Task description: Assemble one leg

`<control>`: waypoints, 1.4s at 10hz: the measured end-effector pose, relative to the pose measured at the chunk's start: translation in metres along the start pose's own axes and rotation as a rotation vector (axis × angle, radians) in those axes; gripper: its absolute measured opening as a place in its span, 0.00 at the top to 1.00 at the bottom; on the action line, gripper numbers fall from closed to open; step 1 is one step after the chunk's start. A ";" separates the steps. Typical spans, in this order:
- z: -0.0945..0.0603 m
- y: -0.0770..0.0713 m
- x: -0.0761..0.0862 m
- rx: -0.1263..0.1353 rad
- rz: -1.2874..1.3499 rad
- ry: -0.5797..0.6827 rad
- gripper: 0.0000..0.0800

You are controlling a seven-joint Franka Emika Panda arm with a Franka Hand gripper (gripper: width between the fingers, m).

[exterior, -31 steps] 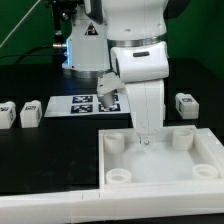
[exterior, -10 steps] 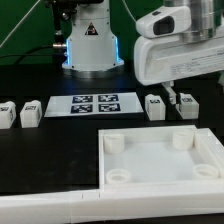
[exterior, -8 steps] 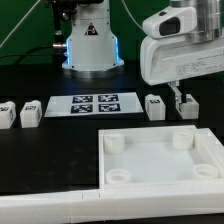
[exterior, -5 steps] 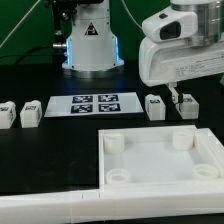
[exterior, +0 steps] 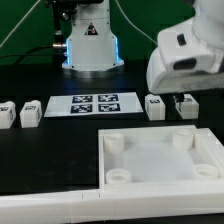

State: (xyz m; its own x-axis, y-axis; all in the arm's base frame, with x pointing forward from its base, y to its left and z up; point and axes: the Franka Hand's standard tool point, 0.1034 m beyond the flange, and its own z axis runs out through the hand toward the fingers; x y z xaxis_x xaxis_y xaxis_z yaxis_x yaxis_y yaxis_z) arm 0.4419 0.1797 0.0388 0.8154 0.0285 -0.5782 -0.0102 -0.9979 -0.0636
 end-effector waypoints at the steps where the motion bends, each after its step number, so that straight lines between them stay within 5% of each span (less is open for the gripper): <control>1: 0.002 0.003 -0.009 -0.013 -0.002 -0.105 0.19; 4: 0.008 0.005 -0.005 -0.021 -0.006 -0.313 0.19; 14: 0.049 -0.002 -0.026 -0.053 -0.017 -0.357 0.19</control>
Offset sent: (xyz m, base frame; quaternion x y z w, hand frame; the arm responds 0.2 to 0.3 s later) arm 0.0000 0.0000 0.0000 0.0000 -0.1790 0.0000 0.9838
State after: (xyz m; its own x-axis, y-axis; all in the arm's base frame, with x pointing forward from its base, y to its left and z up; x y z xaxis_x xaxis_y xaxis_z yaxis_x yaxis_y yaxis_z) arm 0.3924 0.1839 0.0134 0.5614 0.0538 -0.8258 0.0392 -0.9985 -0.0384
